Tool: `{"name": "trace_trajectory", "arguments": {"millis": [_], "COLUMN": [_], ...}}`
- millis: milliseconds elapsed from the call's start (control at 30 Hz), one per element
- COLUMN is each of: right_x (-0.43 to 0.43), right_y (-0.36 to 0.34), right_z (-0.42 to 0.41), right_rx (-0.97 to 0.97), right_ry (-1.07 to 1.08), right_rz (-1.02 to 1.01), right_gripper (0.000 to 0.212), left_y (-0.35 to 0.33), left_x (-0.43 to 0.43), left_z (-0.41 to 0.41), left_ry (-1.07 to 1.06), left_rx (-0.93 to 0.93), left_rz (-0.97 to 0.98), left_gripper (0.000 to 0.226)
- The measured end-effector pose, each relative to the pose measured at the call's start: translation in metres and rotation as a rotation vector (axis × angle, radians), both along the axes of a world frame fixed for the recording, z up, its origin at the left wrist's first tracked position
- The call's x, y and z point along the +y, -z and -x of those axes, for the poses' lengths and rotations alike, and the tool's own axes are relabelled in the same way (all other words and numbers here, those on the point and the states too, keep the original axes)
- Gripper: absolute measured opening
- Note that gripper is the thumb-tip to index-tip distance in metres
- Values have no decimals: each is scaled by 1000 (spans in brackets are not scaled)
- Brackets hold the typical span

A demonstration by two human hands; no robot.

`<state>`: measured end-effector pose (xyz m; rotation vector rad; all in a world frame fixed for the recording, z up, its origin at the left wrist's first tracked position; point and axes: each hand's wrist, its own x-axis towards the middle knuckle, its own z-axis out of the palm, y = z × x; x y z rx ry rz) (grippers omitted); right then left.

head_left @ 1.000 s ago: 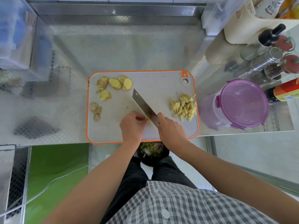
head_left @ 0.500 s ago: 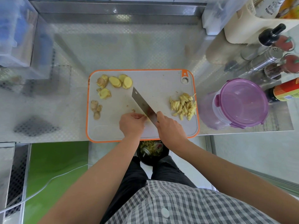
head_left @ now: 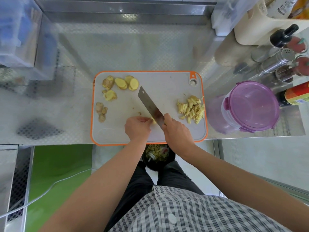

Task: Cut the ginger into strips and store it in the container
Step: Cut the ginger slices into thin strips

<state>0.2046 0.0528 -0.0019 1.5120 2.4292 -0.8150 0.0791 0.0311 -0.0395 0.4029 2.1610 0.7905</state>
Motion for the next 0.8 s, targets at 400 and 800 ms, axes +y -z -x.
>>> {"name": "trace_trajectory", "arguments": {"millis": [400, 800], "right_x": [0, -4], "right_y": [8, 1], "right_z": [9, 2], "right_rx": [-7, -45], "right_ry": [3, 9], "right_rz": [-9, 24], "right_gripper": [12, 21], "left_y": [0, 1], "left_x": [-2, -3], "left_z": [-1, -2], "left_ry": [-6, 9], "left_rx": [-15, 3], "left_rz": [-22, -54], "left_gripper": [10, 11]}}
